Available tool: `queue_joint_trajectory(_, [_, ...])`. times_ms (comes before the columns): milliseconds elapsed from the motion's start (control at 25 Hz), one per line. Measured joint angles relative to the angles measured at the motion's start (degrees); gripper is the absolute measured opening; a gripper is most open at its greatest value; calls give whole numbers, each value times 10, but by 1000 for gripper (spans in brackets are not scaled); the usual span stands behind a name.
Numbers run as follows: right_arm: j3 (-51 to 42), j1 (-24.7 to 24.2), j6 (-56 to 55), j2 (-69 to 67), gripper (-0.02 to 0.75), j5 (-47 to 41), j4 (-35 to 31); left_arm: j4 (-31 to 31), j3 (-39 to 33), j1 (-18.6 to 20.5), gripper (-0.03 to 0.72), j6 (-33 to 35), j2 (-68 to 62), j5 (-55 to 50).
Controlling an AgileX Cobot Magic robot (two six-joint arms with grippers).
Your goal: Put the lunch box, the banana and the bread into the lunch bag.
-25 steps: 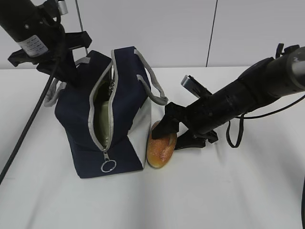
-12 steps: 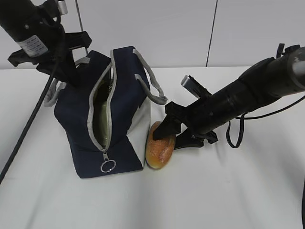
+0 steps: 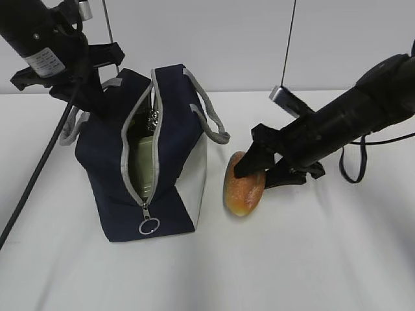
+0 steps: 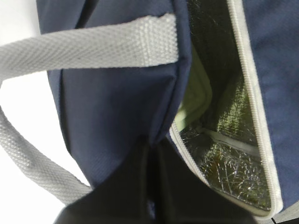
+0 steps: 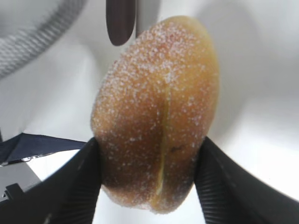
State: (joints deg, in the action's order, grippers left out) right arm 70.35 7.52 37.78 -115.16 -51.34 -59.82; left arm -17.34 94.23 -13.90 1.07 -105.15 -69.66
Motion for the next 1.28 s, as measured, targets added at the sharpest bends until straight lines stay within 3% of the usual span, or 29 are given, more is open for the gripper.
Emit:
queue_joint_trajectory(360, [0,-53,-23,82,446,-7,30,0,0,0,0,0,0,0])
queue_joint_trajectory(440, [0,-53,-18,101,445,-20,2,0,0,0,0,0,0,0])
queue_joint_trajectory(640, [0,-47,37,127,445,-104,-153,0,0,0,0,0,0,0])
queue_joint_trajectory(840, [6,-9,49,131,445,-125,-201,0,0,0,0,0,0,0])
queue_joint_trajectory(1080, [64,64,52,131,445,-89,-198,0,0,0,0,0,0,0])
queue_joint_trajectory(1280, [114,93,30,111,445,-58,-168,-1,0,0,0,0,0,0])
